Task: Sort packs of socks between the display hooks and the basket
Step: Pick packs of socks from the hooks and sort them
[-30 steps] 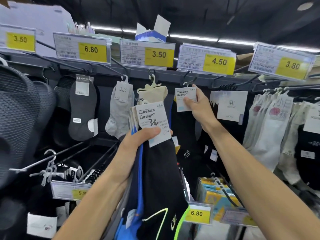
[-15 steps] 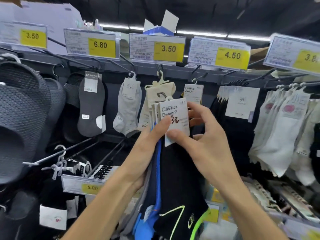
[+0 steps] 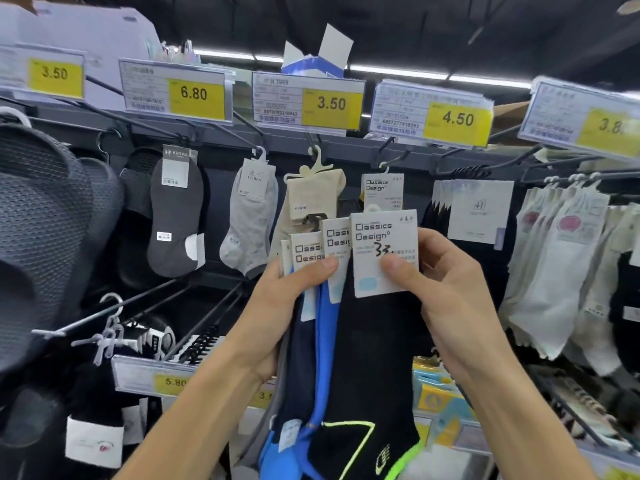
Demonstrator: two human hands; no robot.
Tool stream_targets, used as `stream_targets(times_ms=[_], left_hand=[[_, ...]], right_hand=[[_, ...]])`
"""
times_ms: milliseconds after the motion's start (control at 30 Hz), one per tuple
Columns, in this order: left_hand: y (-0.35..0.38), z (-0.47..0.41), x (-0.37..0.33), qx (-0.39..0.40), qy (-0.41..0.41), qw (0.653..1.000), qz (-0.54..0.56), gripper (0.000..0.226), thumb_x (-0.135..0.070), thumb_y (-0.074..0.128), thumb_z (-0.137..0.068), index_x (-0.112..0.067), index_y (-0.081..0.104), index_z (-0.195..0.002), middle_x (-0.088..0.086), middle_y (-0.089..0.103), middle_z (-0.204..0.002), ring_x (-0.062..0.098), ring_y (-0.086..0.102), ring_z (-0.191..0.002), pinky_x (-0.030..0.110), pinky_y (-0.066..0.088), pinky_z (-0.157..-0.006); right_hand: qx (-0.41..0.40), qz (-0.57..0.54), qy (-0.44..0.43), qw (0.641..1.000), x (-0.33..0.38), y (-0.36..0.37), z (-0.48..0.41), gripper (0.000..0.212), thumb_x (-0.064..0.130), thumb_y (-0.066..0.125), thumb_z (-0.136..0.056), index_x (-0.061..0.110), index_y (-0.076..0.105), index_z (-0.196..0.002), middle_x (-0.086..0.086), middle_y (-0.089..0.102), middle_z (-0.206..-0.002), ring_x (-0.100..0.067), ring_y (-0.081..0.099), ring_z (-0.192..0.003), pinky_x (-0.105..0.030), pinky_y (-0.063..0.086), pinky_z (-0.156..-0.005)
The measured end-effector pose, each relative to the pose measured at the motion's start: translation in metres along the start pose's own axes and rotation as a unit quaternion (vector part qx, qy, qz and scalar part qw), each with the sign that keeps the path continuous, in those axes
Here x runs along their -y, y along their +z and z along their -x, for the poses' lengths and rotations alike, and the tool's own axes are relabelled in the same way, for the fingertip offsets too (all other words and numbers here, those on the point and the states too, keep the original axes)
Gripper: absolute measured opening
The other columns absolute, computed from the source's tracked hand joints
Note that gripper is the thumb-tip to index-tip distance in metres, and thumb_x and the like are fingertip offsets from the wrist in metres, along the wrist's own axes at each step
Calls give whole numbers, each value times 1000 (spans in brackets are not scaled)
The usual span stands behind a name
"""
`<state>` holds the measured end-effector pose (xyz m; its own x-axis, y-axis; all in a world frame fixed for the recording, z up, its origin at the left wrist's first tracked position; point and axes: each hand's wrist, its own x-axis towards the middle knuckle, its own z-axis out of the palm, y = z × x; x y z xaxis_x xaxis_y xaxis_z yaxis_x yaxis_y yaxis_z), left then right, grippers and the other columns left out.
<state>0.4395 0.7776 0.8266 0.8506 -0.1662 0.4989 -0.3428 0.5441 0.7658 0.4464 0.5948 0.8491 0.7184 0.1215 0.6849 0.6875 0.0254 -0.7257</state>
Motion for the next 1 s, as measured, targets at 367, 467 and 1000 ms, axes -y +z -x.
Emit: stream_targets(times_ms=[367,467,1000], left_hand=[[-8,-3,-5,-24,82,992,-89,29,-14,69,-86,-25,74,-112,9,75,-113,25,72,-103,32,60,-85],[-13,-4,-3,-36,87,993,-72,26,-15,71,-82,-24,75,-106,14,76,-103,27,74,-84,32,61,-70],[13,-58,7,-37,145,970,-191,35,-3,74,-85,-16,65,-116,-7,78,-105,9,73,-99,21,58,-82]], right_hand=[[1,-41,-3,999,-15,-2,-14,29,27,65,-88,30,63,-117,5,73,-117,-12,69,-110,-32,57,-92],[-73,8,-31,997,-24,-11,-36,25,17,62,-93,31,61,-114,10,73,-114,-8,69,-108,-36,53,-96],[29,25,-80,996,-19,-11,-56,39,14,72,-78,31,55,-109,11,72,-104,-14,67,-106,-28,56,-84]])
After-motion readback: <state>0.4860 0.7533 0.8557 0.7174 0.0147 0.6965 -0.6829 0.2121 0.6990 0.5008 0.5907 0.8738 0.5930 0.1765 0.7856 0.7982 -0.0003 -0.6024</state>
